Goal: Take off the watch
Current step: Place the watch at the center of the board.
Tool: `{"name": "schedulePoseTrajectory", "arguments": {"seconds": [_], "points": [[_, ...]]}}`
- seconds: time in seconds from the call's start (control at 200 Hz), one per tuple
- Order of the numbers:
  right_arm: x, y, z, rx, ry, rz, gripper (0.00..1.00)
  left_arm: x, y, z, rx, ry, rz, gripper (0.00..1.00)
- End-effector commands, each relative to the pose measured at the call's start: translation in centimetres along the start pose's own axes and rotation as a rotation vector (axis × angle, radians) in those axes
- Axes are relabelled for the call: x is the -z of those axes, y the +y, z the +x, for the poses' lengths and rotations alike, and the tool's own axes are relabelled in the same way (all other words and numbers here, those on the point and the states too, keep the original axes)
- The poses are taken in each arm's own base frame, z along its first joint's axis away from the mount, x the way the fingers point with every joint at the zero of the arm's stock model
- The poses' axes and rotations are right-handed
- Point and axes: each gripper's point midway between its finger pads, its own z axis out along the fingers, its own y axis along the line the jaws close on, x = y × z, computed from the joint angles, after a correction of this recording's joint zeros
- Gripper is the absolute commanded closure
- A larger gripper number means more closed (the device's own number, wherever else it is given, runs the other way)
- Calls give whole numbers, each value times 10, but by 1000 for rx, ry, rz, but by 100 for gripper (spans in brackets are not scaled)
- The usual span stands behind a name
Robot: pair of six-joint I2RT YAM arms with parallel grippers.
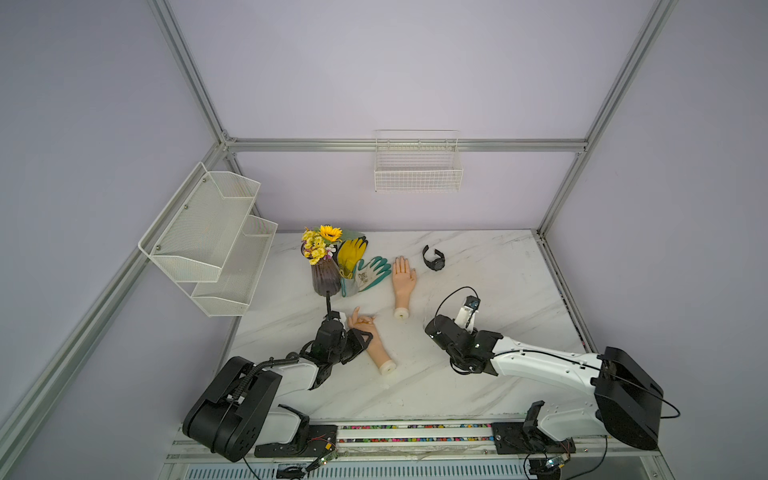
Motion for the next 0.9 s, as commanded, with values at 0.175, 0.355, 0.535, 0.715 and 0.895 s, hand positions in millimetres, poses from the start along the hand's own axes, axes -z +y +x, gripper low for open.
{"name": "schedulePoseTrajectory", "arguments": {"seconds": [0.175,0.355,0.535,0.715,0.895], "points": [[37,10,-70,-105,-89,-124,100,3,49,13,-68,29,-168,78],[51,36,-114,-136,-116,-256,100,1,47,14,-75,31,-154,51],[59,62,-164,-193,-150,-445,100,2,40,11,-90,18,-120,16],[47,71,-198,-272,-156,-600,100,6,25,8,-140,-10,-45,0],[24,65,-224,-403,-129,-771,100,13,6,5,-226,-40,-11,0]]}}
